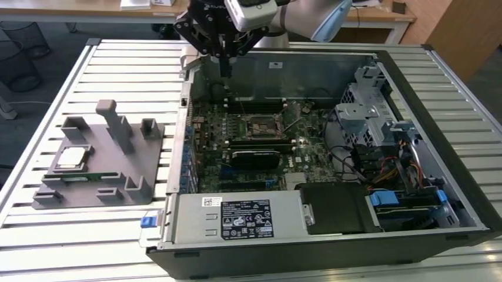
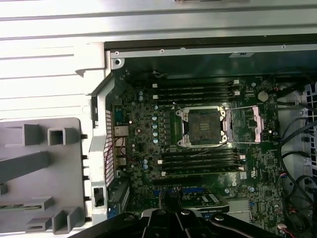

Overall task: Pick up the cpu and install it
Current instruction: 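Reach for the cpu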

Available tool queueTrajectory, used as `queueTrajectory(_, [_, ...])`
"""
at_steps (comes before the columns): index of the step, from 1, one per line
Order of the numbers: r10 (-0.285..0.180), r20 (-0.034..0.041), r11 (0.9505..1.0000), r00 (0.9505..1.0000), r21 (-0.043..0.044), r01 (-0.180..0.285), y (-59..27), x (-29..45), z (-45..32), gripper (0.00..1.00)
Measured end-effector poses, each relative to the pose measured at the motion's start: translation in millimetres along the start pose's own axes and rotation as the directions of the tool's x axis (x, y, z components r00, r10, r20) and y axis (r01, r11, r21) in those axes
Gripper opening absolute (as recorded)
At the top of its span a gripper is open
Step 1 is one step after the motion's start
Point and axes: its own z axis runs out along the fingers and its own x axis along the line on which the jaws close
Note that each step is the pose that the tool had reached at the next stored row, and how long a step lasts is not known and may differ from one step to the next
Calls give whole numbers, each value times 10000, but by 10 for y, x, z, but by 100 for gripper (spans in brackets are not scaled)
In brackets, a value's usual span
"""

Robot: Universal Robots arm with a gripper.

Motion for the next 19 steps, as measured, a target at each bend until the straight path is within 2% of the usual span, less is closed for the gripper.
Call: queueTrajectory(19, [1,-2,10000,10000,1,-1,-5,56,9,11])
